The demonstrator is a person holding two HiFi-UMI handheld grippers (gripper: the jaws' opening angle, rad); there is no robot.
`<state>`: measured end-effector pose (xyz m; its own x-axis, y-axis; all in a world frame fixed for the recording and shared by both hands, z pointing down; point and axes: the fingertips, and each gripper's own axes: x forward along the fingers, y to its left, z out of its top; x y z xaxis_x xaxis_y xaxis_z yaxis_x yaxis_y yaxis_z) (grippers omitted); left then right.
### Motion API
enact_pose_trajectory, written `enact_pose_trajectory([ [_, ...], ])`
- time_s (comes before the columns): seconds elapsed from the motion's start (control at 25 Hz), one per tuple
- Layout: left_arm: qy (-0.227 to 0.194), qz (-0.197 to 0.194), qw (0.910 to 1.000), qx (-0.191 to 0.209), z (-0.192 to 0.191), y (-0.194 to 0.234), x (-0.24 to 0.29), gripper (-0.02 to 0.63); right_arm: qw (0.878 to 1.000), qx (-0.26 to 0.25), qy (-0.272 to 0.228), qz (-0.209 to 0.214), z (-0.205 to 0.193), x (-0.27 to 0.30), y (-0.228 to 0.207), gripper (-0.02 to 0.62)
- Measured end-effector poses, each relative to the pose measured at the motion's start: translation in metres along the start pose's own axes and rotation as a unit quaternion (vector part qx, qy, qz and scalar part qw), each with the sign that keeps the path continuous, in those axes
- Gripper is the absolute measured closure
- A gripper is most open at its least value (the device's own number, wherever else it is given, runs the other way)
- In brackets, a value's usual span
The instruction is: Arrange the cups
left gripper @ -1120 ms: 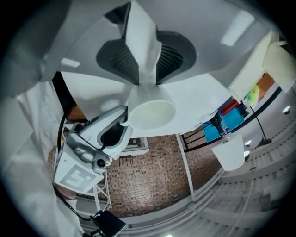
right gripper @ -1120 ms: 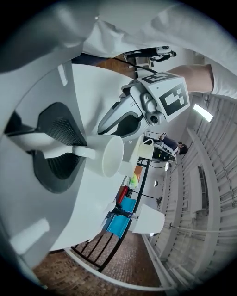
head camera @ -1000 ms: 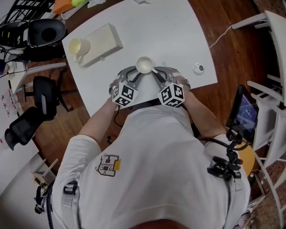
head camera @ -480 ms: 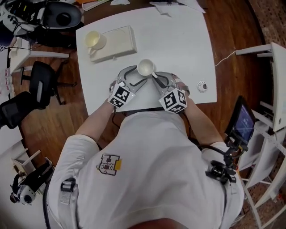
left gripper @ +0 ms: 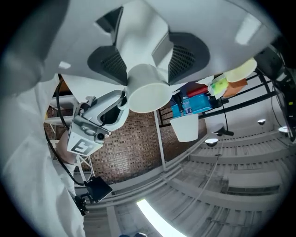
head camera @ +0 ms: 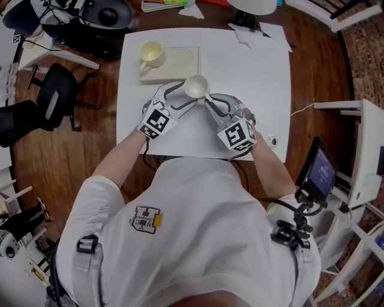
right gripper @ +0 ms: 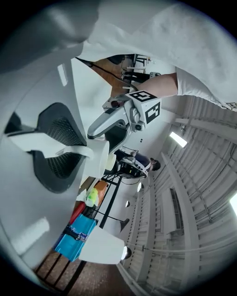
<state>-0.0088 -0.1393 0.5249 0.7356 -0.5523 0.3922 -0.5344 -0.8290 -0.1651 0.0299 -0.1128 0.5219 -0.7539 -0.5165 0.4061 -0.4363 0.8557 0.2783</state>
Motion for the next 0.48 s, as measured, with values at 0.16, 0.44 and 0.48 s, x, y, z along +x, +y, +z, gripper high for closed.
enact_pose_trajectory([
  [0.16,0.003,0.034,0.9994,-0.008,0.0,0.04,-0.004,0.322,0.999,-0.027,-0.008,0.02,0.017,0.031,-0.021,0.555],
  [0.44,0.022,0.1,0.9936,-0.049,-0.013,0.09,0.011,0.324,0.997,-0.052,-0.009,0.064,0.018,0.076,-0.058,0.555],
  [0.48,0.026,0.108,0.9922,-0.056,-0.017,0.094,0.013,0.325,0.996,-0.052,-0.01,0.072,0.017,0.082,-0.061,0.555],
])
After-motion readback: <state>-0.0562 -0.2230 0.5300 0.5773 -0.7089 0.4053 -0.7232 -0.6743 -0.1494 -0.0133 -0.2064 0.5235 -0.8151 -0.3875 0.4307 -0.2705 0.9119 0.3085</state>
